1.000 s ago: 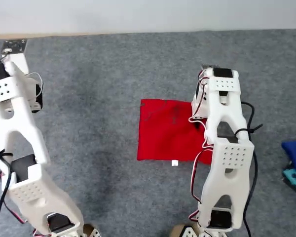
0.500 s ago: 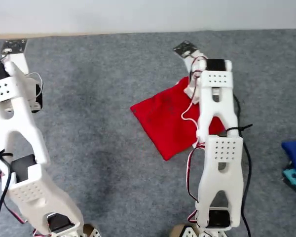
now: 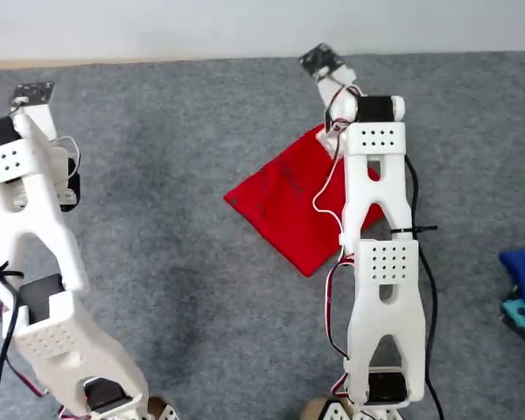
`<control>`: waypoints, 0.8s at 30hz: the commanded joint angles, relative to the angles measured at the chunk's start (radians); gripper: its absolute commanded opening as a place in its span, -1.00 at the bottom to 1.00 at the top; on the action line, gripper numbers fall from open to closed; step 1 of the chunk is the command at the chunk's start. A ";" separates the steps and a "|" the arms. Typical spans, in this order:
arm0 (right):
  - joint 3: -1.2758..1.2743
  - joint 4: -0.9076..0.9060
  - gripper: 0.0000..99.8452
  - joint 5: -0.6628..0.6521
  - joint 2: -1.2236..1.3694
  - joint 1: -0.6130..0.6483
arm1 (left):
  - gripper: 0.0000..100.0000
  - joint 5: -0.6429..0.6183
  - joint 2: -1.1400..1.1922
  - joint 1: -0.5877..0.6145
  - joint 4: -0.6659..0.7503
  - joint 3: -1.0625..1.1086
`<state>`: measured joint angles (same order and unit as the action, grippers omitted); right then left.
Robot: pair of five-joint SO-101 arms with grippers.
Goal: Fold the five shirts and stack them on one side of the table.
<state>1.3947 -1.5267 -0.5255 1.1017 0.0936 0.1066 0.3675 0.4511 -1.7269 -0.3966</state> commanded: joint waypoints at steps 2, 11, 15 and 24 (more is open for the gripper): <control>0.117 -0.007 -0.54 0.199 -0.024 -0.007 | -0.99 0.003 -0.061 0.003 -0.028 -0.004; 0.287 -0.269 -0.54 0.632 -0.033 -0.002 | -0.99 0.003 -0.061 0.003 -0.028 -0.004; 0.287 -0.272 -0.54 0.783 -0.033 -0.012 | -0.99 0.003 -0.061 0.003 -0.028 -0.004; 0.101 -0.275 -0.55 0.936 -0.214 -0.012 | -0.99 0.003 -0.063 0.003 -0.028 -0.004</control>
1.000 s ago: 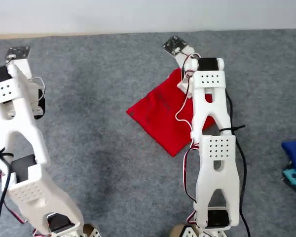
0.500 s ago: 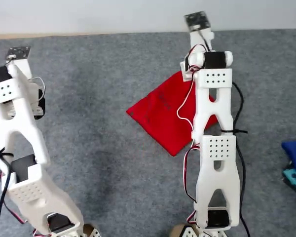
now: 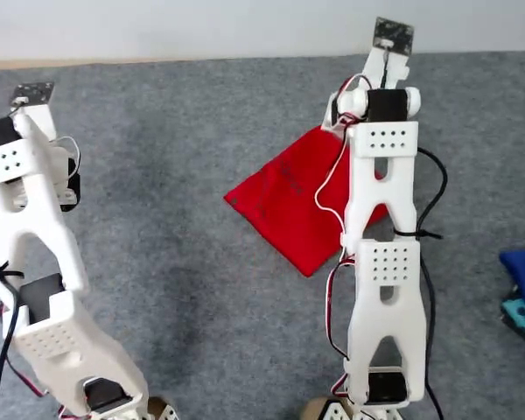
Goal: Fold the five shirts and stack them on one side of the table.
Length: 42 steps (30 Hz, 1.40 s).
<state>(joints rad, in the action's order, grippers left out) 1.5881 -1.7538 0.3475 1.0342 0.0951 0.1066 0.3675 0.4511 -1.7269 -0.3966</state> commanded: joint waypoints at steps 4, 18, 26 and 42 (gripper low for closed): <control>-0.442 -0.044 -0.54 0.172 -0.328 -0.002 | -0.99 0.003 -0.063 0.003 -0.028 -0.004; -0.816 -0.013 -0.25 0.382 -0.312 0.079 | -0.99 0.003 -0.063 0.002 -0.028 -0.004; -0.815 0.036 -0.17 0.425 -0.219 0.101 | -0.99 0.003 -0.063 0.003 -0.028 -0.004; -0.815 0.173 -0.17 0.445 -0.162 0.147 | -0.99 0.008 -0.063 0.005 -0.028 -0.004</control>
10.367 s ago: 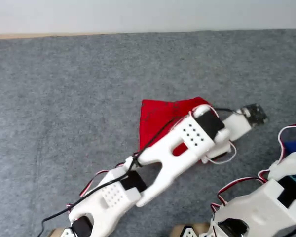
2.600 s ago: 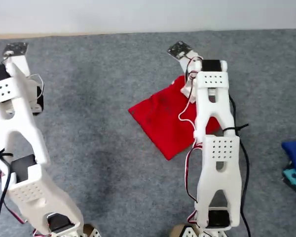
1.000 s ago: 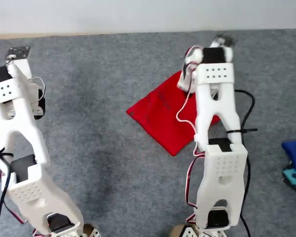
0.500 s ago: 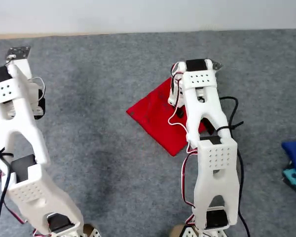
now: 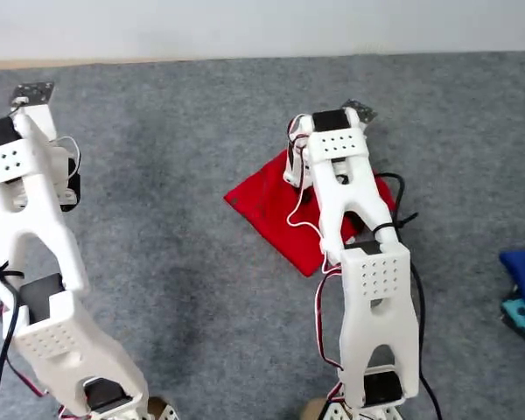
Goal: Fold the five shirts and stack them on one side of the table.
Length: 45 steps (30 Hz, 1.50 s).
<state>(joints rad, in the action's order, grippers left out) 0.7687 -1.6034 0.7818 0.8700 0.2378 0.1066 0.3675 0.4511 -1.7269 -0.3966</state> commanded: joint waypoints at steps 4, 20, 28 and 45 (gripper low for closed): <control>0.005 0.061 -0.17 0.011 0.050 0.004 | -0.99 0.008 -0.063 0.005 -0.028 -0.004; 0.005 0.084 -0.67 -0.031 0.099 0.004 | -0.99 0.008 -0.063 0.005 -0.028 -0.004; 0.002 0.071 -0.56 -0.031 0.102 -0.030 | -0.99 0.008 -0.063 0.005 -0.028 -0.004; 0.005 0.022 -0.98 -0.239 -0.025 -0.101 | -0.99 0.008 -0.064 0.005 -0.028 -0.005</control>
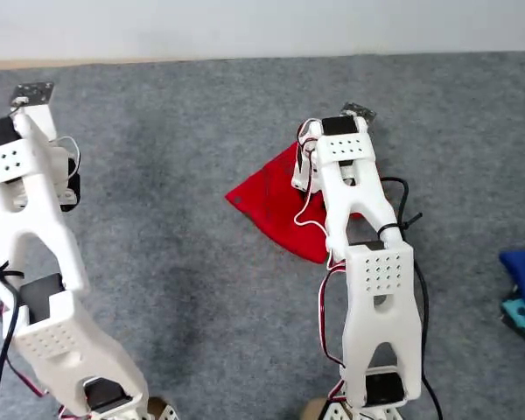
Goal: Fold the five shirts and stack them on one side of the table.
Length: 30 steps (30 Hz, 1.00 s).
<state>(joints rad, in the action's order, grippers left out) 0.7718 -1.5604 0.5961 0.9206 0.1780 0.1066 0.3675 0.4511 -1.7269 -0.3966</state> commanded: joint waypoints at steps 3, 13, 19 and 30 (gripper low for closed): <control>0.002 -0.077 -0.98 -0.083 -0.154 -0.081 | -0.99 0.008 -0.084 0.009 -0.028 -0.005; 0.002 -0.208 -0.98 -0.330 -0.420 -0.272 | -0.99 0.006 -0.103 0.006 -0.028 -0.005; 0.002 -0.223 -0.98 -0.428 -0.573 -0.409 | -0.99 0.006 -0.103 0.009 -0.028 -0.005; -0.005 -0.232 -0.98 -0.615 -0.696 -0.714 | -0.99 0.006 -0.103 0.009 -0.028 -0.005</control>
<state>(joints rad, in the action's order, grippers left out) 0.7626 -1.7538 0.0284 0.3023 -0.4496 0.1066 0.3261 0.4557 -1.7269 -0.3966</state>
